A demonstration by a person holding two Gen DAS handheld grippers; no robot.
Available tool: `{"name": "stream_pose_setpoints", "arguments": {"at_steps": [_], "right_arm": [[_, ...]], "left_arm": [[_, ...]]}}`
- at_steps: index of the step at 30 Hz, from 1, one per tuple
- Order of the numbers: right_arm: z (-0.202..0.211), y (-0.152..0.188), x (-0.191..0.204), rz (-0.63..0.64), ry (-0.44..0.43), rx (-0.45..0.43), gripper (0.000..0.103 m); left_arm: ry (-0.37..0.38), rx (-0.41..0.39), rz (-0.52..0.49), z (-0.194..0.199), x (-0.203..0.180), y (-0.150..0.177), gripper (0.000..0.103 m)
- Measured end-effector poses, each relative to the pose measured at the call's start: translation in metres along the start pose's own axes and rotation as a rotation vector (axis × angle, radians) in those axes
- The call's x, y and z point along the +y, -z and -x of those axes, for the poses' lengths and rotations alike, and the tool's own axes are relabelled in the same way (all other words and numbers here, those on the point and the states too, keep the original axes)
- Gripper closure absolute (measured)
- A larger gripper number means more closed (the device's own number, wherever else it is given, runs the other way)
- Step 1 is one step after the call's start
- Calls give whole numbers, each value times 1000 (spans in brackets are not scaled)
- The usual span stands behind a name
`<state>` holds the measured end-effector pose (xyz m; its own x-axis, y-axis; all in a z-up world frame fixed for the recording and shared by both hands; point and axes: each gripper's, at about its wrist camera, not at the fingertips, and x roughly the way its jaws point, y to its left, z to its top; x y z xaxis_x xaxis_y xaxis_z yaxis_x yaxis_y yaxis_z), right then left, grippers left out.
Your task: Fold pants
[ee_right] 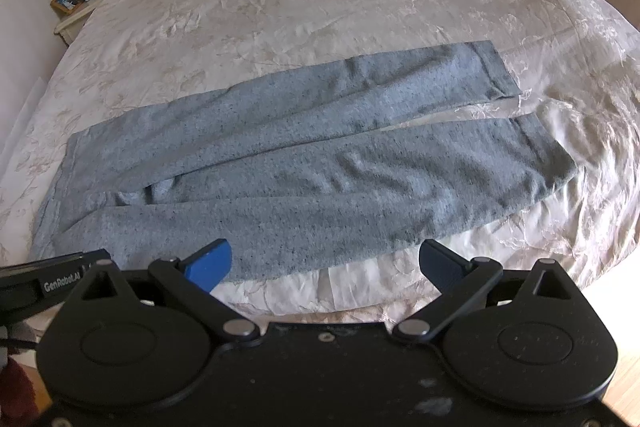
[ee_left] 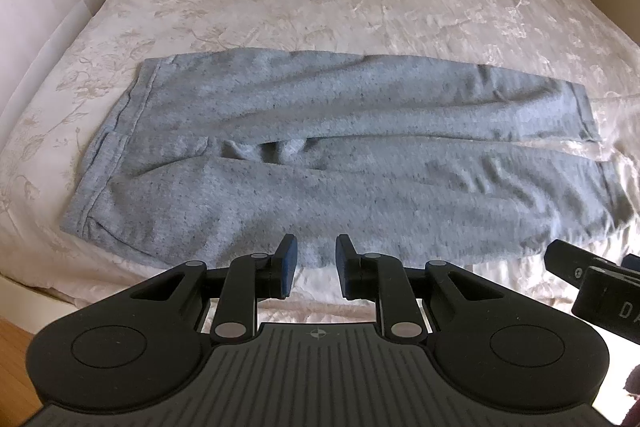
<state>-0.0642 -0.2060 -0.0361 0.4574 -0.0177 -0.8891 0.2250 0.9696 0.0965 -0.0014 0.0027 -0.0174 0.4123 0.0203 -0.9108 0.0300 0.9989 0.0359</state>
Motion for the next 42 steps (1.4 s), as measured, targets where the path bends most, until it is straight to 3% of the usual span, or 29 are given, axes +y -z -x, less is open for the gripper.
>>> {"name": "stream_pose_setpoints", "arguments": {"at_steps": [7,12,14,22,27,35,42], "right_arm": [[-5,-3,-6,-6,-5,2,0],[-18,-19,-19,26,-17,-11,6],[-26,-30,-25,58,-19,-20,12],[-80,-100,-68,202,-49,-39,15],[-137,-155,-85,347,-99,-21,30],[-231,-233,-78,655,-212,1,31],[-290,-249,-57,909,-298,-23,31]], "left_arm": [[18,9,-22,-5,-8,-4,83],[21,10,-7,-12,-15,-14,83],[15,7,5,-15,-19,-20,83],[-11,19,43,-41,-39,-63,83],[-47,32,114,-57,-50,-89,83],[-108,72,245,-77,-53,-124,83],[-161,89,319,-86,-53,-142,83]]}}
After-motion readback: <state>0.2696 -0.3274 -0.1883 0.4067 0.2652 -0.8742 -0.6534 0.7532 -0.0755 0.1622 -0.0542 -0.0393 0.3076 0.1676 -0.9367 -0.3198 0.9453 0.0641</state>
